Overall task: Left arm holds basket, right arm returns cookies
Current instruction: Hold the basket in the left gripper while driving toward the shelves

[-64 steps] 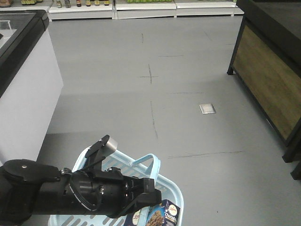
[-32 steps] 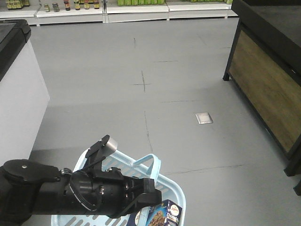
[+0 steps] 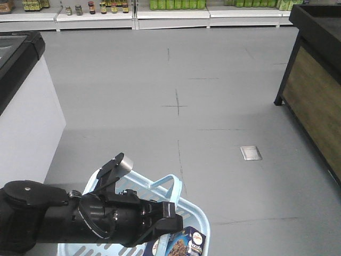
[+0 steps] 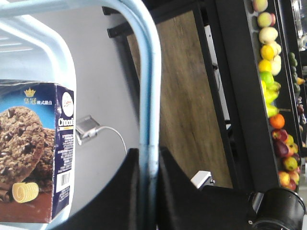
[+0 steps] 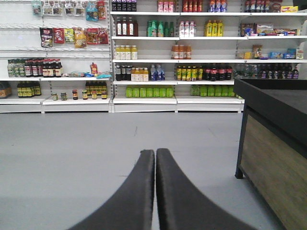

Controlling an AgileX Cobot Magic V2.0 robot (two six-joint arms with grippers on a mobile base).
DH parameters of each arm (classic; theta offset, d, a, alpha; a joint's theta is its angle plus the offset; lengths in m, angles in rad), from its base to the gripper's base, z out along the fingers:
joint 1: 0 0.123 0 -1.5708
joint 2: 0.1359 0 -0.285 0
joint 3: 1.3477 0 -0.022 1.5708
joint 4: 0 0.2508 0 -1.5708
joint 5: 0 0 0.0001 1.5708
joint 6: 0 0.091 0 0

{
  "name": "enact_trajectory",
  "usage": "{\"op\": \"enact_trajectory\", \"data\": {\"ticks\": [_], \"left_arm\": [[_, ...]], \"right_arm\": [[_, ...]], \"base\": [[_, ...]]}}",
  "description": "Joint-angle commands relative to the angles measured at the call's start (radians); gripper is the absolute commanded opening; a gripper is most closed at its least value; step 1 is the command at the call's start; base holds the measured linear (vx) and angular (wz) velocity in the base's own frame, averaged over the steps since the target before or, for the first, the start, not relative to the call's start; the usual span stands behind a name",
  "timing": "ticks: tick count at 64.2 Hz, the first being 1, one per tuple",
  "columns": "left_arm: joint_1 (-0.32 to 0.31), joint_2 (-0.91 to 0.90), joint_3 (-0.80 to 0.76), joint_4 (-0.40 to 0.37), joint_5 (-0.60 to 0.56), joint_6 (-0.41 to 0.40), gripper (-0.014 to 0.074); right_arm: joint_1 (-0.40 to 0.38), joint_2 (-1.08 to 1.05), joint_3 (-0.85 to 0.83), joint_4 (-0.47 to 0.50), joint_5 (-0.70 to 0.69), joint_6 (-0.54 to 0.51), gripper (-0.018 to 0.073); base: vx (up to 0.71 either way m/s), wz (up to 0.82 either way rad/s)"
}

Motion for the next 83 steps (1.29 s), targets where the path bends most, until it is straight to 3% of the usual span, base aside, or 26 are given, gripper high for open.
{"op": "enact_trajectory", "data": {"ticks": [1, 83], "left_arm": [[-0.004, -0.042, -0.028, -0.055, 0.041, 0.007, -0.0007], [-0.004, -0.042, -0.028, -0.055, 0.041, 0.007, -0.0007]], "right_arm": [[-0.005, -0.012, 0.003, -0.001, -0.076, -0.004, -0.0008], [-0.005, -0.012, 0.003, -0.001, -0.074, -0.004, -0.0008]], "base": [[0.31, 0.16], [0.33, 0.00]]}}
